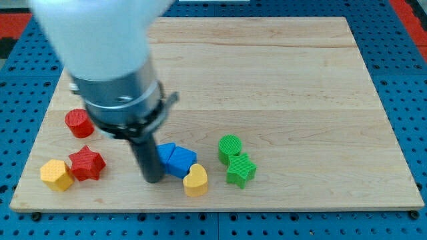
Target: Point your arm to the blue cube
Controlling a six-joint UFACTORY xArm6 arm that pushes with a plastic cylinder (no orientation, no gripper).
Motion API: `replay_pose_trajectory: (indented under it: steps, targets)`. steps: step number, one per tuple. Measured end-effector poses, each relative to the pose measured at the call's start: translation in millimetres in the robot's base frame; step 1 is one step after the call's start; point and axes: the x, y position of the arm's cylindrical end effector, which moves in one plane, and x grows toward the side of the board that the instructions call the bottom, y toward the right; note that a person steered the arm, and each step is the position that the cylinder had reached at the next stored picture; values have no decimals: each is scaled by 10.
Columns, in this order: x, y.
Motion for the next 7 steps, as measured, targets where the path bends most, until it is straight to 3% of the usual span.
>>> replay_pose_trajectory:
  steps: [1,5,6,7]
  targets:
    - [401,90]
    - [317,-492]
    - [40,-6]
    - [22,93]
